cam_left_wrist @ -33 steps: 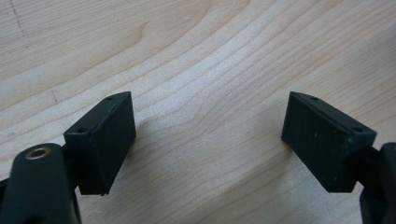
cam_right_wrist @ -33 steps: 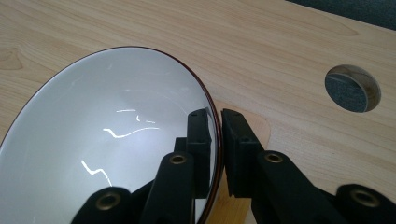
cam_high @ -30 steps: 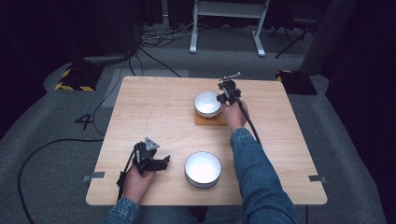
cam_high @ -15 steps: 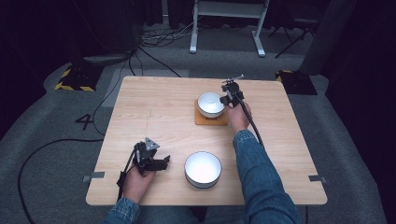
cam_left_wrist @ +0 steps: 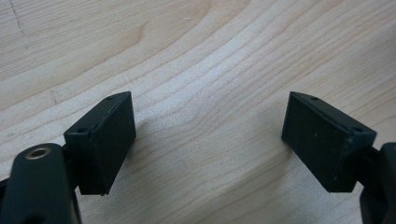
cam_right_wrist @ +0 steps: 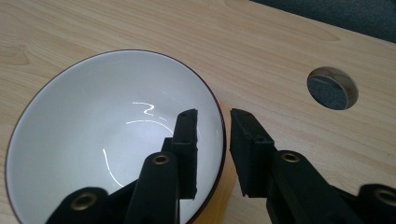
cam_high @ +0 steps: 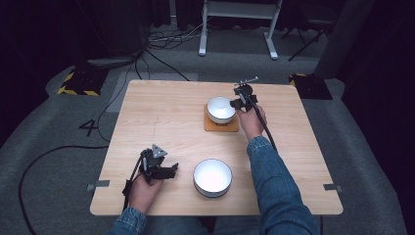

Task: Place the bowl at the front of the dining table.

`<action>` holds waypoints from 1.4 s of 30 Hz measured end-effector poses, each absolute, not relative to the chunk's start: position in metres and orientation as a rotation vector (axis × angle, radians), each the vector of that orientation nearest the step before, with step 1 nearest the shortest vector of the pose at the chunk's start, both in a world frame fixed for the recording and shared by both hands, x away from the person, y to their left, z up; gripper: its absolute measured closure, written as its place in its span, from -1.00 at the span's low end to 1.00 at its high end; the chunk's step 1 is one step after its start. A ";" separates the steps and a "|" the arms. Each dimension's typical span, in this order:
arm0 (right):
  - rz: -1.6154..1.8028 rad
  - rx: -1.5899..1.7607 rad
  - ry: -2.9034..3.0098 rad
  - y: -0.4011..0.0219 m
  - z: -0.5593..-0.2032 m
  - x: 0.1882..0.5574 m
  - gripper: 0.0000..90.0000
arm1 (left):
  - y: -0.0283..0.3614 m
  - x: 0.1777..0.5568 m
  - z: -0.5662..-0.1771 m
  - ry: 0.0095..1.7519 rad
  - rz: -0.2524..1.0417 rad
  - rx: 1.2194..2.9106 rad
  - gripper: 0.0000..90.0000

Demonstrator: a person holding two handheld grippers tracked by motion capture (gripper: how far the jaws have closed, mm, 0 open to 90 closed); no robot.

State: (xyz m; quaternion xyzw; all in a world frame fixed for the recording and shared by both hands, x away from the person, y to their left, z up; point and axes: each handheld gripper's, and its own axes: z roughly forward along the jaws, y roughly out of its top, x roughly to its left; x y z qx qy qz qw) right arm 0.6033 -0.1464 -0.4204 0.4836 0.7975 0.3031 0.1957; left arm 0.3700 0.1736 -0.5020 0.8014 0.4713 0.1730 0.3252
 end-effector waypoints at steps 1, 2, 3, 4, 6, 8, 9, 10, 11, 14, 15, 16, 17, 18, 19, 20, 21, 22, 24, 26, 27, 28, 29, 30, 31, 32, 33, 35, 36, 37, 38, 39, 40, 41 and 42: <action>0.858 1.361 2.230 -0.146 -0.418 0.602 0.55 | 0.174 0.370 -0.502 1.236 0.454 2.100 -0.61; 0.865 1.344 2.236 -0.146 -0.416 0.600 0.54 | 0.174 0.370 -0.502 1.237 0.454 2.099 -0.61; 0.864 1.346 2.239 -0.146 -0.414 0.598 0.53 | 0.174 0.370 -0.502 1.236 0.454 2.101 -0.61; 0.874 1.308 2.246 -0.146 -0.408 0.595 0.52 | 0.174 0.370 -0.502 1.235 0.456 2.101 -0.61; 0.889 1.301 2.243 -0.145 -0.405 0.593 0.52 | 0.174 0.370 -0.502 1.235 0.454 2.101 -0.61; 0.918 1.299 2.244 -0.147 -0.395 0.586 0.50 | 0.174 0.370 -0.502 1.237 0.455 2.099 -0.61; 0.918 1.299 2.244 -0.147 -0.395 0.586 0.50 | 0.174 0.370 -0.502 1.236 0.455 2.100 -0.61; 0.931 1.283 2.246 -0.148 -0.392 0.584 0.50 | 0.174 0.370 -0.502 1.234 0.449 2.103 -0.61; 0.950 1.272 2.257 -0.151 -0.385 0.578 0.49 | 0.173 0.370 -0.502 1.236 0.459 2.098 -0.61; 0.959 1.270 2.257 -0.153 -0.380 0.573 0.48 | 0.173 0.370 -0.502 1.236 0.458 2.099 -0.61; 0.966 1.253 2.265 -0.155 -0.378 0.571 0.47 | 0.173 0.370 -0.502 1.236 0.458 2.098 -0.61; 0.972 1.271 2.268 -0.156 -0.374 0.568 0.47 | 0.174 0.370 -0.502 1.232 0.456 2.102 -0.61; 0.984 1.252 2.275 -0.158 -0.372 0.566 0.46 | 0.174 0.370 -0.502 1.232 0.454 2.101 -0.61; 0.987 1.256 2.279 -0.160 -0.370 0.563 0.45 | 0.174 0.370 -0.502 1.232 0.444 2.103 -0.61; 0.982 1.252 2.282 -0.162 -0.367 0.561 0.44 | 0.173 0.370 -0.502 1.233 0.452 2.099 -0.61; 0.997 1.253 2.293 -0.165 -0.364 0.556 0.43 | 0.174 0.370 -0.502 1.232 0.447 2.101 -0.61; 0.994 1.228 2.302 -0.167 -0.362 0.553 0.43 | 0.174 0.370 -0.502 1.232 0.447 2.101 -0.61; 0.994 1.228 2.302 -0.167 -0.362 0.553 0.43 | 0.174 0.370 -0.502 1.232 0.447 2.101 -0.61; 0.996 1.215 2.312 -0.171 -0.359 0.548 0.41 | 0.174 0.370 -0.502 1.233 0.448 2.101 -0.61; 0.984 1.198 2.330 -0.176 -0.355 0.539 0.39 | 0.174 0.370 -0.502 1.233 0.448 2.101 -0.61; 0.984 1.198 2.330 -0.176 -0.355 0.539 0.39 | 0.173 0.370 -0.502 1.233 0.448 2.101 -0.61; 0.982 1.199 2.332 -0.177 -0.353 0.535 0.38 | 0.174 0.370 -0.502 1.233 0.448 2.101 -0.61; 0.984 1.177 2.342 -0.180 -0.351 0.529 0.35 | 0.173 0.370 -0.502 1.233 0.448 2.101 -0.61; 0.984 1.177 2.342 -0.180 -0.351 0.529 0.35 | 0.173 0.370 -0.502 1.233 0.448 2.101 -0.61; 0.976 1.173 2.348 -0.183 -0.349 0.526 0.35 | 0.173 0.370 -0.502 1.233 0.448 2.101 -0.61; 0.971 1.166 2.354 -0.184 -0.348 0.523 0.35 | 0.173 0.370 -0.502 1.233 0.448 2.101 -0.61; 0.965 1.162 2.359 -0.186 -0.347 0.520 0.35 | 0.173 0.370 -0.502 1.233 0.448 2.101 -0.61; 0.987 1.153 2.362 -0.189 -0.345 0.515 0.35 | 0.173 0.370 -0.502 1.233 0.448 2.101 -0.61; 0.986 1.151 2.367 -0.190 -0.344 0.512 0.35 | 0.173 0.370 -0.502 1.233 0.448 2.101 -0.61; 0.989 1.141 2.376 -0.192 -0.343 0.506 0.34 | 0.173 0.370 -0.502 1.234 0.447 2.100 -0.61; 0.989 1.141 2.376 -0.192 -0.343 0.506 0.34 | 0.173 0.370 -0.502 1.234 0.447 2.100 -0.61; 0.990 1.137 2.377 -0.193 -0.343 0.504 0.34 | 0.173 0.370 -0.502 1.234 0.448 2.100 -0.61; 0.992 1.138 2.376 -0.194 -0.342 0.501 0.33 | 0.173 0.370 -0.502 1.234 0.450 2.099 -0.61; 0.999 1.136 2.377 -0.198 -0.342 0.497 0.32 | 0.173 0.370 -0.502 1.236 0.447 2.097 -0.61; 0.999 1.136 2.377 -0.198 -0.342 0.497 0.32 | 0.173 0.370 -0.502 1.236 0.447 2.097 -0.61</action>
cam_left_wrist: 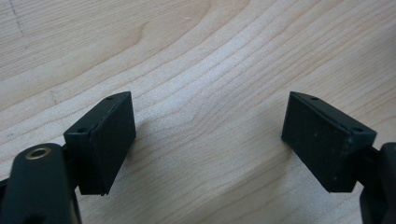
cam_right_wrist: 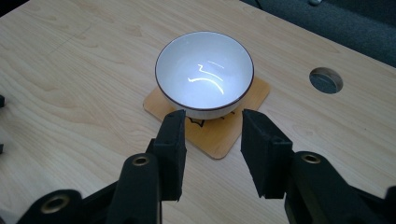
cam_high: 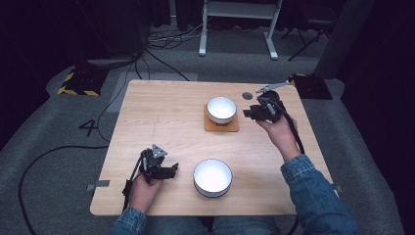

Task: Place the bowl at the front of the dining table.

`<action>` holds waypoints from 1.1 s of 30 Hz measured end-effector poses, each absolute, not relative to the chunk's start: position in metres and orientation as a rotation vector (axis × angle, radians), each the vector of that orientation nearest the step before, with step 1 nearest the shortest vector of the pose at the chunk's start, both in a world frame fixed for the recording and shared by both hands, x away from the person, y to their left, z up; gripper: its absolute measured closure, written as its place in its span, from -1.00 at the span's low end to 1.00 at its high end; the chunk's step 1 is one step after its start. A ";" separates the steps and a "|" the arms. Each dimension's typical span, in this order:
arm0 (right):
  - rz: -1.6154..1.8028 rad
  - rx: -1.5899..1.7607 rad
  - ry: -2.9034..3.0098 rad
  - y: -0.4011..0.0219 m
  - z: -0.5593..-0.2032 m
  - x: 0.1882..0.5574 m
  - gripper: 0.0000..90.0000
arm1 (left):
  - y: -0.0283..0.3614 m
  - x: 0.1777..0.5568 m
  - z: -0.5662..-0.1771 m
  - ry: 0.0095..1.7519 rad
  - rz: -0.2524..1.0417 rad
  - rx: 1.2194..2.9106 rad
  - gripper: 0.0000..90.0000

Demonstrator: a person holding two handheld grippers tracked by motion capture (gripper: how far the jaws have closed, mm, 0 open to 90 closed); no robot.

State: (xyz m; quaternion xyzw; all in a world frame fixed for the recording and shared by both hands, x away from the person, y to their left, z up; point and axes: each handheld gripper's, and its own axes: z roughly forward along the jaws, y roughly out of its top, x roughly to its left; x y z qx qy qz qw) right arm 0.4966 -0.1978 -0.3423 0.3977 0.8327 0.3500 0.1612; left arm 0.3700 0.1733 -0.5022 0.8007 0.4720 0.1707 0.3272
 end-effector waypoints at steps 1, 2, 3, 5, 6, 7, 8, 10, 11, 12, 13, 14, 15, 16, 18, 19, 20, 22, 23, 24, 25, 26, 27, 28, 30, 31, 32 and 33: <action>1.002 1.135 2.376 -0.200 -0.342 0.494 0.32 | 0.173 0.370 -0.502 1.235 0.450 2.097 -0.61; 0.998 1.146 2.375 -0.205 -0.343 0.490 0.32 | 0.173 0.370 -0.502 1.235 0.451 2.097 -0.61; 0.996 1.143 2.374 -0.207 -0.343 0.489 0.32 | 0.173 0.370 -0.502 1.234 0.453 2.097 -0.61; 0.998 1.152 2.371 -0.210 -0.343 0.487 0.32 | 0.173 0.370 -0.502 1.234 0.454 2.097 -0.61; 0.995 1.154 2.362 -0.215 -0.344 0.483 0.31 | 0.173 0.370 -0.502 1.234 0.454 2.097 -0.61; 1.001 1.155 2.356 -0.218 -0.344 0.481 0.31 | 0.173 0.370 -0.502 1.234 0.454 2.097 -0.61; 1.001 1.155 2.356 -0.218 -0.344 0.481 0.31 | 0.173 0.370 -0.502 1.234 0.453 2.097 -0.61; 0.999 1.155 2.345 -0.225 -0.345 0.477 0.30 | 0.173 0.370 -0.502 1.234 0.453 2.097 -0.61; 1.001 1.168 2.340 -0.230 -0.347 0.473 0.30 | 0.173 0.370 -0.502 1.234 0.453 2.097 -0.61; 1.001 1.168 2.340 -0.230 -0.347 0.473 0.30 | 0.173 0.370 -0.502 1.234 0.453 2.097 -0.61; 1.002 1.167 2.339 -0.233 -0.348 0.471 0.30 | 0.173 0.370 -0.502 1.235 0.452 2.096 -0.61; 1.004 1.173 2.336 -0.236 -0.348 0.468 0.30 | 0.173 0.370 -0.502 1.233 0.452 2.098 -0.61; 1.007 1.186 2.328 -0.241 -0.349 0.464 0.29 | 0.173 0.370 -0.502 1.233 0.451 2.098 -0.61; 1.007 1.186 2.328 -0.241 -0.349 0.464 0.29 | 0.173 0.370 -0.502 1.233 0.451 2.098 -0.61; 1.008 1.183 2.326 -0.247 -0.349 0.459 0.29 | 0.173 0.370 -0.502 1.230 0.451 2.099 -0.61; 1.003 1.181 2.329 -0.251 -0.350 0.454 0.28 | 0.173 0.370 -0.502 1.233 0.449 2.094 -0.61; 1.003 1.181 2.329 -0.251 -0.350 0.454 0.28 | 0.173 0.370 -0.502 1.232 0.451 2.096 -0.61; 0.993 1.182 2.335 -0.255 -0.351 0.448 0.27 | 0.173 0.370 -0.502 1.232 0.449 2.096 -0.61; 1.000 1.188 2.331 -0.256 -0.351 0.446 0.27 | 0.173 0.370 -0.502 1.232 0.449 2.096 -0.61; 0.997 1.186 2.332 -0.259 -0.351 0.443 0.27 | 0.173 0.370 -0.502 1.229 0.447 2.096 -0.61; 1.006 1.188 2.327 -0.263 -0.351 0.438 0.26 | 0.173 0.370 -0.502 1.229 0.446 2.096 -0.61; 1.006 1.188 2.327 -0.263 -0.351 0.438 0.26 | 0.174 0.370 -0.502 1.225 0.450 2.102 -0.61; 1.006 1.197 2.326 -0.264 -0.352 0.435 0.26 | 0.174 0.370 -0.502 1.227 0.450 2.103 -0.61; 1.006 1.191 2.326 -0.266 -0.352 0.432 0.26 | 0.173 0.371 -0.502 1.226 0.448 2.105 -0.61; 1.004 1.197 2.327 -0.270 -0.353 0.427 0.25 | 0.173 0.371 -0.502 1.223 0.447 2.104 -0.61; 1.016 1.205 2.324 -0.273 -0.354 0.422 0.25 | 0.173 0.371 -0.502 1.222 0.448 2.101 -0.62; 1.016 1.205 2.324 -0.273 -0.354 0.422 0.25 | 0.173 0.371 -0.502 1.222 0.448 2.101 -0.61; 1.019 1.203 2.326 -0.274 -0.354 0.420 0.25 | 0.173 0.371 -0.502 1.222 0.448 2.101 -0.61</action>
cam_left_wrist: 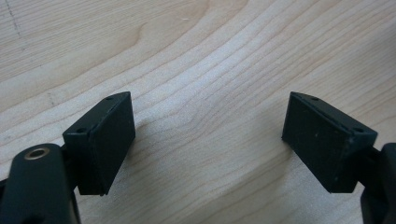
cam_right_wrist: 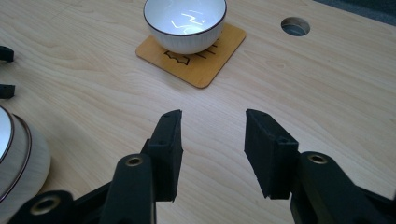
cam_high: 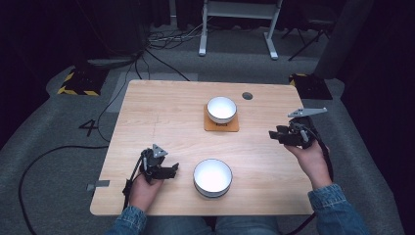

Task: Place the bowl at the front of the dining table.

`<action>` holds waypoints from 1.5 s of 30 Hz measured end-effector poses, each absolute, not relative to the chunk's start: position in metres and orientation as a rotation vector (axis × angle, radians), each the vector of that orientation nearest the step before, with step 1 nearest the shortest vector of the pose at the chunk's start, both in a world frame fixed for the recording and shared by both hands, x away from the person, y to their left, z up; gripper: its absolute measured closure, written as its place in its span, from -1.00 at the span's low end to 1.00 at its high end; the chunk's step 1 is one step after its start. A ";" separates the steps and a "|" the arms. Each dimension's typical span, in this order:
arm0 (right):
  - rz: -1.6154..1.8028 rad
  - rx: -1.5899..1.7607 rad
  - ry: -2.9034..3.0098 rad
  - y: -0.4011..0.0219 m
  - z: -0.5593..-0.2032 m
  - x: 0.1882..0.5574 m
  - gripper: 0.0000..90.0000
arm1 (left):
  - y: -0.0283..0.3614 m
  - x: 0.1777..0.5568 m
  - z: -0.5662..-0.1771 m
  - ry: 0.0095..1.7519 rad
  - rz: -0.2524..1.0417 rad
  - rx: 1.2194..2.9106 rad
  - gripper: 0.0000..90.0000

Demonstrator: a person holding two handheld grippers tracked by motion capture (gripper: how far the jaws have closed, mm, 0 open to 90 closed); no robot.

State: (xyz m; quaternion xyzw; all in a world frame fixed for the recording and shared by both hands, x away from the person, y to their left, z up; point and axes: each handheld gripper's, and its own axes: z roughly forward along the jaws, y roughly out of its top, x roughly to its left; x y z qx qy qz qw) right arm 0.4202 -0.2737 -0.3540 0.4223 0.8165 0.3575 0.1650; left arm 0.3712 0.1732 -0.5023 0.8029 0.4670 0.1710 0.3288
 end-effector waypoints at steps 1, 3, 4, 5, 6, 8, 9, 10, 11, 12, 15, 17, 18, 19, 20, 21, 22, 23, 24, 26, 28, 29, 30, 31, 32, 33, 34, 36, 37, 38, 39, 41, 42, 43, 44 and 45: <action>1.016 1.202 2.330 -0.275 -0.354 0.418 0.25 | 0.173 0.371 -0.502 1.221 0.448 2.103 -0.61; 1.027 1.211 2.330 -0.276 -0.354 0.412 0.24 | 0.173 0.371 -0.502 1.222 0.441 2.105 -0.62; 1.030 1.200 2.328 -0.277 -0.354 0.410 0.24 | 0.174 0.370 -0.502 1.227 0.456 2.104 -0.61; 1.038 1.196 2.330 -0.278 -0.354 0.407 0.24 | 0.174 0.370 -0.502 1.226 0.456 2.106 -0.62; 1.065 1.201 2.316 -0.281 -0.354 0.400 0.23 | 0.173 0.370 -0.502 1.230 0.454 2.098 -0.62; 1.077 1.199 2.302 -0.283 -0.355 0.393 0.23 | 0.172 0.370 -0.503 1.236 0.450 2.078 -0.62; 1.077 1.199 2.302 -0.283 -0.355 0.393 0.23 | 0.172 0.370 -0.503 1.236 0.450 2.078 -0.62; 1.084 1.196 2.297 -0.284 -0.355 0.390 0.23 | 0.173 0.369 -0.503 1.230 0.448 2.090 -0.62; 1.093 1.191 2.296 -0.285 -0.356 0.387 0.23 | 0.173 0.369 -0.502 1.224 0.448 2.102 -0.62; 1.099 1.181 2.297 -0.287 -0.357 0.382 0.23 | 0.173 0.369 -0.502 1.224 0.446 2.103 -0.62; 1.095 1.155 2.310 -0.288 -0.360 0.375 0.22 | 0.173 0.369 -0.502 1.232 0.443 2.091 -0.62; 1.103 1.156 2.307 -0.289 -0.361 0.372 0.22 | 0.172 0.369 -0.503 1.240 0.439 2.073 -0.62; 1.109 1.153 2.304 -0.289 -0.362 0.370 0.22 | 0.172 0.369 -0.503 1.236 0.439 2.077 -0.62; 1.113 1.162 2.303 -0.290 -0.363 0.368 0.22 | 0.172 0.369 -0.503 1.234 0.440 2.082 -0.62; 1.130 1.163 2.300 -0.289 -0.365 0.365 0.22 | 0.172 0.369 -0.503 1.235 0.440 2.080 -0.62; 1.123 1.159 2.304 -0.290 -0.366 0.363 0.21 | 0.172 0.369 -0.503 1.235 0.439 2.079 -0.62; 1.118 1.159 2.305 -0.291 -0.371 0.359 0.20 | 0.172 0.369 -0.503 1.236 0.440 2.080 -0.62; 1.117 1.161 2.305 -0.292 -0.374 0.358 0.20 | 0.172 0.369 -0.502 1.230 0.440 2.090 -0.62; 1.119 1.173 2.304 -0.292 -0.377 0.357 0.19 | 0.172 0.369 -0.502 1.230 0.440 2.090 -0.62; 1.106 1.188 2.326 -0.293 -0.385 0.355 0.19 | 0.173 0.369 -0.502 1.230 0.440 2.092 -0.62; 1.089 1.189 2.335 -0.294 -0.390 0.354 0.19 | 0.172 0.369 -0.502 1.232 0.441 2.088 -0.62; 1.079 1.191 2.342 -0.294 -0.394 0.353 0.19 | 0.172 0.369 -0.502 1.231 0.440 2.087 -0.62; 1.084 1.197 2.343 -0.295 -0.397 0.352 0.19 | 0.172 0.369 -0.503 1.236 0.440 2.079 -0.62; 1.086 1.202 2.344 -0.296 -0.401 0.351 0.19 | 0.172 0.369 -0.503 1.236 0.440 2.078 -0.62; 1.086 1.212 2.344 -0.296 -0.404 0.351 0.19 | 0.173 0.370 -0.502 1.228 0.441 2.092 -0.62; 1.084 1.217 2.347 -0.296 -0.407 0.351 0.19 | 0.173 0.369 -0.502 1.230 0.442 2.091 -0.62; 1.063 1.224 2.362 -0.296 -0.413 0.351 0.18 | 0.172 0.369 -0.502 1.230 0.443 2.090 -0.62; 1.032 1.227 2.381 -0.296 -0.420 0.351 0.18 | 0.173 0.369 -0.502 1.226 0.452 2.106 -0.62; 1.017 1.238 2.388 -0.295 -0.424 0.351 0.18 | 0.173 0.369 -0.502 1.222 0.441 2.109 -0.62; 1.017 1.238 2.388 -0.295 -0.424 0.351 0.18 | 0.173 0.369 -0.502 1.222 0.441 2.109 -0.62; 1.002 1.238 2.394 -0.295 -0.428 0.351 0.18 | 0.173 0.369 -0.502 1.223 0.443 2.111 -0.62; 0.979 1.247 2.404 -0.294 -0.434 0.351 0.17 | 0.173 0.369 -0.502 1.221 0.442 2.115 -0.62; 0.973 1.249 2.409 -0.294 -0.437 0.351 0.16 | 0.173 0.369 -0.502 1.220 0.442 2.115 -0.62; 0.972 1.248 2.418 -0.294 -0.440 0.351 0.16 | 0.173 0.369 -0.502 1.221 0.443 2.115 -0.62; 0.959 1.256 2.427 -0.294 -0.445 0.352 0.16 | 0.173 0.369 -0.502 1.221 0.443 2.115 -0.62; 0.960 1.269 2.426 -0.293 -0.447 0.353 0.15 | 0.173 0.369 -0.502 1.222 0.447 2.113 -0.62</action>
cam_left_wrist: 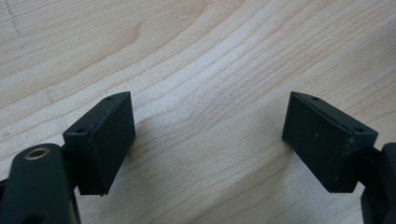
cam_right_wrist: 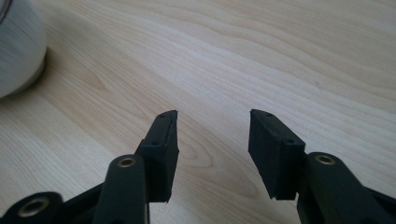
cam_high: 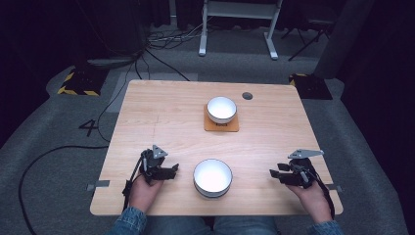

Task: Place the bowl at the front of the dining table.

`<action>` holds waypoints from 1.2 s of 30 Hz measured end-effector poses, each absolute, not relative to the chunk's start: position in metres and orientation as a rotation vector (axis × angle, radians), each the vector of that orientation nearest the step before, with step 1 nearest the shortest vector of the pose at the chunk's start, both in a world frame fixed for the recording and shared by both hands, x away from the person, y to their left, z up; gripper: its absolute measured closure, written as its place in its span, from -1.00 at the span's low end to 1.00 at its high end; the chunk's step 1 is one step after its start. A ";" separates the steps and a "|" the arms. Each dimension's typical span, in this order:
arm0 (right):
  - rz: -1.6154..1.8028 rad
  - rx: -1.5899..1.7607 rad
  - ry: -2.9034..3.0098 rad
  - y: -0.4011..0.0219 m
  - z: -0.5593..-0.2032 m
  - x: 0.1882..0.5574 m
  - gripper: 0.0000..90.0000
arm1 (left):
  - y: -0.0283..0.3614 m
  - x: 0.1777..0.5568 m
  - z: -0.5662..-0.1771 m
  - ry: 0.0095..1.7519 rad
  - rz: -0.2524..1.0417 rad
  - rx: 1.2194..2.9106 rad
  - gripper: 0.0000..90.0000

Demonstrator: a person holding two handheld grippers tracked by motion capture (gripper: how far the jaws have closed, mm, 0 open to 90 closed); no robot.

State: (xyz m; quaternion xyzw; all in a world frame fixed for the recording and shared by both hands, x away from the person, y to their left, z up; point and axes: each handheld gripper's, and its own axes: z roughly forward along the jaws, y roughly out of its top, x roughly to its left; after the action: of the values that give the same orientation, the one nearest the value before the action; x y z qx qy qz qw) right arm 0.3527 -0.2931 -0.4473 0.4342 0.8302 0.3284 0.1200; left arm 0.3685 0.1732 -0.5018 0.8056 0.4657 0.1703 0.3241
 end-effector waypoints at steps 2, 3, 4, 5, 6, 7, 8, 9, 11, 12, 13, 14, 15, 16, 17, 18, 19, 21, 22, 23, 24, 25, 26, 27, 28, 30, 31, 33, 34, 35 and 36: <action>0.947 1.261 2.433 -0.293 -0.450 0.353 0.15 | 0.173 0.369 -0.502 1.221 0.442 2.115 -0.62; 0.941 1.257 2.430 -0.292 -0.453 0.353 0.13 | 0.173 0.369 -0.502 1.222 0.447 2.113 -0.62; 0.941 1.257 2.430 -0.292 -0.453 0.353 0.13 | 0.173 0.369 -0.502 1.222 0.447 2.113 -0.62; 0.928 1.234 2.435 -0.293 -0.454 0.353 0.13 | 0.173 0.368 -0.502 1.222 0.446 2.114 -0.62; 0.930 1.225 2.422 -0.293 -0.457 0.352 0.12 | 0.173 0.368 -0.502 1.222 0.447 2.112 -0.62; 0.932 1.198 2.410 -0.295 -0.460 0.352 0.09 | 0.173 0.368 -0.502 1.223 0.444 2.108 -0.62; 0.932 1.198 2.410 -0.295 -0.460 0.352 0.09 | 0.173 0.368 -0.502 1.223 0.444 2.108 -0.62; 0.937 1.196 2.408 -0.297 -0.462 0.352 0.09 | 0.173 0.368 -0.502 1.223 0.444 2.109 -0.62; 0.947 1.208 2.410 -0.299 -0.470 0.352 0.07 | 0.173 0.368 -0.502 1.223 0.445 2.109 -0.62; 0.946 1.198 2.413 -0.300 -0.472 0.352 0.06 | 0.173 0.368 -0.502 1.223 0.443 2.109 -0.62; 0.946 1.198 2.413 -0.300 -0.472 0.352 0.06 | 0.173 0.368 -0.502 1.223 0.443 2.109 -0.62; 0.956 1.197 2.410 -0.300 -0.474 0.352 0.06 | 0.173 0.368 -0.502 1.223 0.445 2.109 -0.62; 0.971 1.181 2.410 -0.300 -0.477 0.351 0.05 | 0.173 0.368 -0.502 1.224 0.448 2.109 -0.62; 0.971 1.181 2.410 -0.300 -0.477 0.351 0.05 | 0.173 0.368 -0.502 1.223 0.447 2.109 -0.62; 0.972 1.179 2.412 -0.301 -0.478 0.351 0.04 | 0.173 0.368 -0.502 1.223 0.445 2.108 -0.62; 0.979 1.181 2.413 -0.301 -0.479 0.351 0.03 | 0.173 0.368 -0.502 1.223 0.445 2.108 -0.62; 0.977 1.167 2.415 -0.301 -0.481 0.351 0.02 | 0.173 0.368 -0.502 1.223 0.445 2.108 -0.62; 0.973 1.167 2.417 -0.300 -0.485 0.351 -0.01 | 0.173 0.368 -0.502 1.223 0.444 2.109 -0.62; 0.973 1.167 2.417 -0.300 -0.485 0.351 -0.01 | 0.173 0.368 -0.502 1.223 0.444 2.109 -0.62; 0.966 1.168 2.420 -0.299 -0.487 0.350 -0.05 | 0.173 0.368 -0.502 1.224 0.442 2.108 -0.62; 0.964 1.155 2.422 -0.299 -0.488 0.350 -0.05 | 0.173 0.368 -0.502 1.224 0.441 2.109 -0.62; 0.964 1.155 2.422 -0.299 -0.488 0.350 -0.05 | 0.173 0.368 -0.502 1.223 0.443 2.108 -0.62; 0.960 1.149 2.423 -0.299 -0.489 0.350 -0.05 | 0.173 0.368 -0.502 1.224 0.441 2.108 -0.62; 0.963 1.152 2.422 -0.299 -0.490 0.350 -0.06 | 0.173 0.368 -0.502 1.224 0.441 2.109 -0.62; 0.960 1.153 2.424 -0.299 -0.490 0.349 -0.07 | 0.173 0.368 -0.502 1.223 0.443 2.109 -0.62; 0.969 1.146 2.414 -0.298 -0.492 0.349 -0.08 | 0.173 0.368 -0.502 1.224 0.441 2.109 -0.62; 0.973 1.134 2.413 -0.299 -0.492 0.349 -0.09 | 0.173 0.368 -0.502 1.223 0.443 2.108 -0.62; 0.979 1.127 2.408 -0.299 -0.493 0.349 -0.15 | 0.173 0.368 -0.502 1.224 0.442 2.108 -0.62; 0.989 1.116 2.403 -0.299 -0.494 0.348 -0.21 | 0.173 0.368 -0.502 1.224 0.441 2.108 -0.62; 1.008 1.104 2.403 -0.299 -0.496 0.348 -0.32 | 0.173 0.368 -0.502 1.224 0.441 2.109 -0.62; 1.027 1.049 2.410 -0.299 -0.499 0.348 -0.45 | 0.173 0.368 -0.502 1.223 0.444 2.109 -0.62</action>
State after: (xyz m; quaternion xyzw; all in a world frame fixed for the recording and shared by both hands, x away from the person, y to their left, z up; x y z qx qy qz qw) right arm 0.3482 -0.2994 -0.4988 0.3669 0.8432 0.3592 0.1591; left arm 0.3677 0.1729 -0.5019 0.8047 0.4666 0.1692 0.3257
